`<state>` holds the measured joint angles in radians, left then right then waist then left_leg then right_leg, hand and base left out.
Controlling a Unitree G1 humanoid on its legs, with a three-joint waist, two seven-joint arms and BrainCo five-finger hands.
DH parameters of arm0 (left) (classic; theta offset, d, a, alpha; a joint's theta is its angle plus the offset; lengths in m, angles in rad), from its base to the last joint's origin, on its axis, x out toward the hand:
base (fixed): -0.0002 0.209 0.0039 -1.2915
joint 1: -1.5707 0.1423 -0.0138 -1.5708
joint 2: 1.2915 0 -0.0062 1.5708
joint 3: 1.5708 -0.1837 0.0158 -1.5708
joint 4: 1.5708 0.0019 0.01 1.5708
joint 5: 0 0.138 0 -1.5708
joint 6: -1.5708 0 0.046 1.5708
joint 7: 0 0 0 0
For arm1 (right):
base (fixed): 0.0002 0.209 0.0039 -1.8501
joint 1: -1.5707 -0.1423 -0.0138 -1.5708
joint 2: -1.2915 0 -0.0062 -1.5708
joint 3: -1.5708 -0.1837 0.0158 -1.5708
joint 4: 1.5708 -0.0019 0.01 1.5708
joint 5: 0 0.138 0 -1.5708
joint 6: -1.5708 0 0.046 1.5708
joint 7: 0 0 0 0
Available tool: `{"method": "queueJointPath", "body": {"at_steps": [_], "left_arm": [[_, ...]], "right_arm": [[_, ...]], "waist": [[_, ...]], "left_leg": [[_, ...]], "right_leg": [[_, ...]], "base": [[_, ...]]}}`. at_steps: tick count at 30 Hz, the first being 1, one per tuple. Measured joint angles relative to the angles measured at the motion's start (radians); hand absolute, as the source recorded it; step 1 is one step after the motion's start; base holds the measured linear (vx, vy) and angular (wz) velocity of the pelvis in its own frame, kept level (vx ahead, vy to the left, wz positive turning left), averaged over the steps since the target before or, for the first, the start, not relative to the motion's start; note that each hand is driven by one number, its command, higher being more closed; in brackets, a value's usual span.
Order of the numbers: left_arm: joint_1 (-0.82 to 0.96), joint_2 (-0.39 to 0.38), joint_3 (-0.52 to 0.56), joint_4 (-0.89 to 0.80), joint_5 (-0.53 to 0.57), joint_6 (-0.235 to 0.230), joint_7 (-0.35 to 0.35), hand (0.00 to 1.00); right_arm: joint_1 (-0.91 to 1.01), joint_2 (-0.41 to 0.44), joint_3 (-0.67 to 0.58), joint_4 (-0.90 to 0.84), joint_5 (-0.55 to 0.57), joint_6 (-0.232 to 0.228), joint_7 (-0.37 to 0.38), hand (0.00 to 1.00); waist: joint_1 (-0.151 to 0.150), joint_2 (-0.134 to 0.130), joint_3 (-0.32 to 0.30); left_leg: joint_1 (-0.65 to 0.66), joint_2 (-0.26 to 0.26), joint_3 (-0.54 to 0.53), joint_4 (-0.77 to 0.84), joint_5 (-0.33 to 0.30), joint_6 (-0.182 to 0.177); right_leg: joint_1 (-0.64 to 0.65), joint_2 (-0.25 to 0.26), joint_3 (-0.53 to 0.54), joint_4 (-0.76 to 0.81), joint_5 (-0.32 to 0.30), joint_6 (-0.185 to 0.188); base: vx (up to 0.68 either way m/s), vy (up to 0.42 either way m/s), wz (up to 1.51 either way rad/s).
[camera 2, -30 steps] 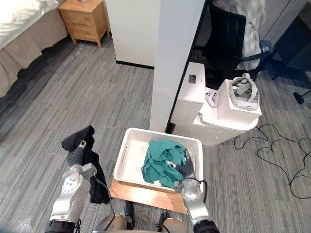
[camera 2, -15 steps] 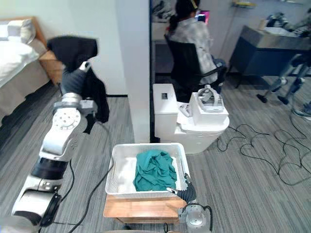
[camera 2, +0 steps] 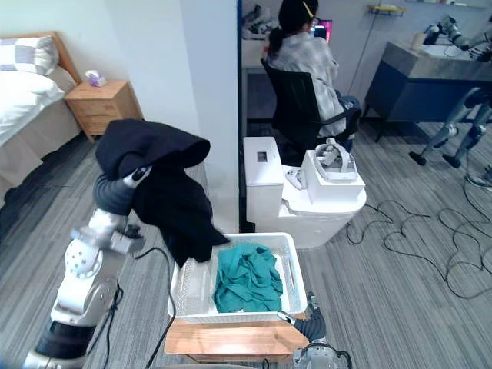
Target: Tidy the bed and pick cloth on bed and put in laundry
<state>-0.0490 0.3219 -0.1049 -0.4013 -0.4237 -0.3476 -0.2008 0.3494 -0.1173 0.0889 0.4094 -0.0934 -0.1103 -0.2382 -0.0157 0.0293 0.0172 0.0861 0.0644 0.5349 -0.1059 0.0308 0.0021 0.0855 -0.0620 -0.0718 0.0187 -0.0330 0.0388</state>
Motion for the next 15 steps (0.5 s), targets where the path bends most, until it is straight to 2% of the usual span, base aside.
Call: {"method": "queueJointPath", "body": {"at_steps": [2, 5, 8, 11, 15], "left_arm": [[0.01, -0.026, -0.002, -0.009, 0.0, 0.0, -0.035, 1.0], [0.049, -0.068, -0.025, -0.013, 0.002, 0.012, -0.086, 1.0], [0.075, -0.083, -0.069, -0.047, 0.013, 0.018, -0.091, 1.0], [0.079, -0.106, -0.096, -0.051, 0.09, 0.019, -0.06, 1.0], [0.08, -0.11, -0.117, -0.04, 0.122, 0.031, -0.008, 1.0]], "right_arm": [[-0.009, 0.009, -0.002, -0.002, 0.0, -0.007, 0.0, 0.0], [-0.005, 0.012, -0.008, -0.002, 0.0, -0.006, 0.0, 0.0], [0.001, 0.022, -0.008, -0.002, 0.001, -0.006, 0.003, 0.0], [0.001, 0.027, -0.011, -0.002, 0.001, -0.006, 0.018, 0.0], [0.005, 0.031, -0.011, -0.002, 0.003, -0.007, 0.021, 0.0]], "waist": [[0.001, 0.004, -0.002], [-0.012, 0.03, -0.005], [-0.021, 0.039, -0.011], [-0.021, 0.035, -0.015], [-0.023, 0.026, -0.016]], "left_leg": [[-0.002, -0.01, 0.002, 0.0, -0.004, 0.005], [-0.001, -0.013, 0.003, 0.0, 0.003, -0.004], [-0.004, -0.009, 0.007, 0.0, 0.007, -0.009], [-0.019, -0.005, 0.021, 0.0, 0.011, -0.007], [-0.019, -0.008, 0.035, 0.0, 0.01, -0.006]], "right_leg": [[-0.003, -0.006, 0.003, 0.001, -0.022, 0.001], [-0.014, -0.013, 0.004, 0.021, -0.052, 0.004], [-0.021, -0.011, 0.009, 0.021, -0.049, 0.007], [-0.04, -0.008, 0.022, 0.02, -0.044, 0.016], [-0.044, -0.011, 0.031, 0.015, -0.036, 0.029]], "base": [[-0.08, 0.003, -0.05], [-0.07, 0.005, 0.03], [-0.04, 0.019, -0.05], [-0.02, 0.019, -0.12], [0.01, 0.04, -0.12]]}}
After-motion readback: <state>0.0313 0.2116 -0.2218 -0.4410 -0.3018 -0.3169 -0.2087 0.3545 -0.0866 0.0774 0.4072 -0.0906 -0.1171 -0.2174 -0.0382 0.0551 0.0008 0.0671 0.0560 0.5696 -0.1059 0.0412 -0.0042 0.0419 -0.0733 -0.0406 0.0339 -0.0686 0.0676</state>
